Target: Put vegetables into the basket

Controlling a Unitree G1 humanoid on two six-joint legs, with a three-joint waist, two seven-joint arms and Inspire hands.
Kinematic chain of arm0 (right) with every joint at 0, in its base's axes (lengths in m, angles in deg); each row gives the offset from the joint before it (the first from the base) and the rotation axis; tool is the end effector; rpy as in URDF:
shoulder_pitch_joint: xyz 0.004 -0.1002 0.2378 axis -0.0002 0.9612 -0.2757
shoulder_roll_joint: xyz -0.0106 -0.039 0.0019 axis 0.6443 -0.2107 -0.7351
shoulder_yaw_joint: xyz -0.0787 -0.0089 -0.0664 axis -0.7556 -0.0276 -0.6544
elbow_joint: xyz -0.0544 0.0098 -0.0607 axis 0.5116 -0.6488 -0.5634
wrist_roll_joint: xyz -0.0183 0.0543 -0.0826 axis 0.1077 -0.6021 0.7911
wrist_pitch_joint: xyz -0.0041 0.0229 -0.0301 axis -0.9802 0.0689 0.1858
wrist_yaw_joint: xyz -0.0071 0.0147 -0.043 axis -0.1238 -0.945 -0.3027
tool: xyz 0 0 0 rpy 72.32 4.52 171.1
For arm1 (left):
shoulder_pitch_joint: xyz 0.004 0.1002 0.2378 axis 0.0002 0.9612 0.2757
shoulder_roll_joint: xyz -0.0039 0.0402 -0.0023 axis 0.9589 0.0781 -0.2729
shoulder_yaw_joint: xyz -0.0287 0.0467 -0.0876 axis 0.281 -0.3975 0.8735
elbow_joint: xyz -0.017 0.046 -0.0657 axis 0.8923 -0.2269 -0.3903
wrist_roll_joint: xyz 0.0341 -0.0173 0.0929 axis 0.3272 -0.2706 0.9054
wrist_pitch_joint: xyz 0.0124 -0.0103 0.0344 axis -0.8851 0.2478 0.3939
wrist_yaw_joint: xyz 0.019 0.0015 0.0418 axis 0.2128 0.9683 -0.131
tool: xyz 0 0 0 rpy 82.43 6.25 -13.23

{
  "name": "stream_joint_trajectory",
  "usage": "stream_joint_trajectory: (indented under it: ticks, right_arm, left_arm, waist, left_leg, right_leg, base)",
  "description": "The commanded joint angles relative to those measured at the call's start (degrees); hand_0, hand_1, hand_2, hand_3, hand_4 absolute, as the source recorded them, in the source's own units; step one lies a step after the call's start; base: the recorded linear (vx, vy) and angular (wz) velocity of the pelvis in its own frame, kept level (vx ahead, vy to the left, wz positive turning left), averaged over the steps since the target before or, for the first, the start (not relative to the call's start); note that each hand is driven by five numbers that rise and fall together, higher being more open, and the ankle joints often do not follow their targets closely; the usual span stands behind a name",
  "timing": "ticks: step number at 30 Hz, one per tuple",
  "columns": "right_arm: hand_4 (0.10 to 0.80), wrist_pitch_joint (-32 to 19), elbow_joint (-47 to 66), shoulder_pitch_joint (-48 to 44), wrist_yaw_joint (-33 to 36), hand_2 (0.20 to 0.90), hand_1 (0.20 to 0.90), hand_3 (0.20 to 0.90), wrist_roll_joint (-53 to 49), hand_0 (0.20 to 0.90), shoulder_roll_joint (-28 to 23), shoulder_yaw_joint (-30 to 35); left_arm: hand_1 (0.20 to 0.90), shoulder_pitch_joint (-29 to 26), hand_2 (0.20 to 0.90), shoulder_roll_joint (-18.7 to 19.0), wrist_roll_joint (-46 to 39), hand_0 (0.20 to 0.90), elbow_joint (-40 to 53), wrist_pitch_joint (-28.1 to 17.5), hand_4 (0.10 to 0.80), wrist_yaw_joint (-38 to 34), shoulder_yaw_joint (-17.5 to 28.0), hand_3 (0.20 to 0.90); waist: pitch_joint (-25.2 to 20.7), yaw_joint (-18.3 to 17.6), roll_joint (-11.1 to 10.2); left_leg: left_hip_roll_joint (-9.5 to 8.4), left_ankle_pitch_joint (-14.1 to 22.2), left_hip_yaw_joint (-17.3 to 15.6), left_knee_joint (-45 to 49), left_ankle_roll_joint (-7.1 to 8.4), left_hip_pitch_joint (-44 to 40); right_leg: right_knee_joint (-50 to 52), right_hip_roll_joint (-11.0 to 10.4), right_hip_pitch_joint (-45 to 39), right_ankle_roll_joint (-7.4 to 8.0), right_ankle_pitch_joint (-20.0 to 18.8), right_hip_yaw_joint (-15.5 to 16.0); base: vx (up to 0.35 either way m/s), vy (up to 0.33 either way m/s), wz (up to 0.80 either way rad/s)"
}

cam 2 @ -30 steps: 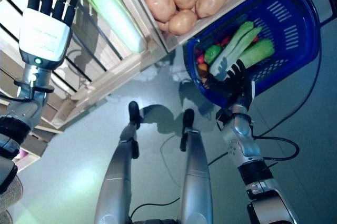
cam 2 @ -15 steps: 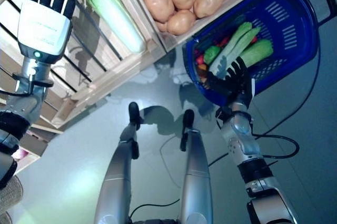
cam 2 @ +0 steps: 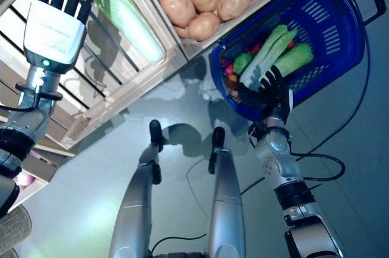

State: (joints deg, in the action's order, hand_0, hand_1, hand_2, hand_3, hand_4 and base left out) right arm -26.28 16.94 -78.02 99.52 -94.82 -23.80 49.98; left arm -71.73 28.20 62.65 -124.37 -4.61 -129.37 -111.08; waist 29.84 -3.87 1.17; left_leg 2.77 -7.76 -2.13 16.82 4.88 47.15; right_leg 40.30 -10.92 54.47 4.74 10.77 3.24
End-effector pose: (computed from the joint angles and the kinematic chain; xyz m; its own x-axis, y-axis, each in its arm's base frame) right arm 0.2900 -0.2133 0.1227 0.9387 -0.3237 0.1188 0.2848 0.9220 0.2623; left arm 0.3281 0.2821 0.2012 0.5458 -0.4219 0.7239 -0.8020 -0.5134 0.3055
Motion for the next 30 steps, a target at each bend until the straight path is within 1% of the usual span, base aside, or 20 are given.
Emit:
stream_joint_trajectory:
  ticks: [1, 5, 14, 22, 30]
  right_arm:
    - [0.800, -2.69, 5.35, -1.20, -2.29, 0.900, 0.900, 0.900, 1.09, 0.900, -5.13, 3.24]
    - [0.800, -2.73, 5.16, -1.95, -1.94, 0.900, 0.900, 0.900, 1.13, 0.900, -5.10, 2.88]
    - [0.800, -2.53, 4.58, -3.57, -1.55, 0.900, 0.900, 0.900, 1.38, 0.900, -4.31, 2.69]
    - [0.800, -2.05, 4.36, -5.00, -1.54, 0.900, 0.900, 0.900, 1.07, 0.900, -4.04, 1.48]
    - [0.800, -1.68, 4.11, -6.54, -0.36, 0.900, 0.900, 0.900, 1.98, 0.900, -3.98, 0.81]
  left_arm:
    - [0.900, -7.57, 0.900, 1.46, 1.04, 0.900, 0.31, 1.77, 0.800, -1.11, 4.12, 0.900]
    - [0.900, -9.35, 0.900, 0.92, -0.10, 0.900, -0.37, 2.12, 0.800, -0.64, 2.61, 0.900]
    - [0.900, -13.49, 0.900, -1.01, 1.34, 0.900, -3.12, 1.95, 0.800, -0.41, 0.24, 0.900]
    - [0.900, -15.85, 0.900, -2.51, 1.42, 0.900, -3.66, 1.69, 0.800, -0.22, -1.21, 0.900]
    - [0.900, -17.86, 0.900, -3.63, -0.88, 0.900, -5.07, 1.42, 0.800, 0.68, -2.71, 0.900]
  waist:
    - [-0.04, -1.35, 2.92]
    - [-0.04, -1.40, 2.51]
    - [-0.04, -1.63, 0.93]
    - [-0.04, -1.85, 0.81]
    - [-0.04, -2.18, 0.95]
  left_leg:
    - [-2.52, 5.71, -4.33, 5.59, -3.70, 0.47]
    - [-2.35, 5.58, -4.30, 5.46, -3.78, 0.79]
    - [-1.86, 5.53, -3.68, 6.33, -4.05, 2.67]
    - [-1.93, 5.78, -3.32, 6.47, -4.14, 3.00]
    - [-2.35, 6.36, -3.43, 6.95, -4.08, 3.20]
  right_leg:
    - [-12.00, 3.10, -4.63, -3.14, -8.40, 2.17]
    - [-12.13, 3.26, -4.43, -3.07, -8.61, 2.28]
    - [-11.48, 3.93, -3.02, -2.81, -9.20, 2.30]
    - [-10.69, 4.57, -2.28, -2.60, -9.04, 1.73]
    - [-11.02, 4.82, -2.20, -2.76, -8.84, 1.16]
  base:
    - [0.000, 0.000, 0.00]
    - [0.000, 0.000, 0.00]
    - [0.000, 0.000, 0.00]
    - [0.000, 0.000, 0.00]
    - [0.000, 0.000, 0.00]
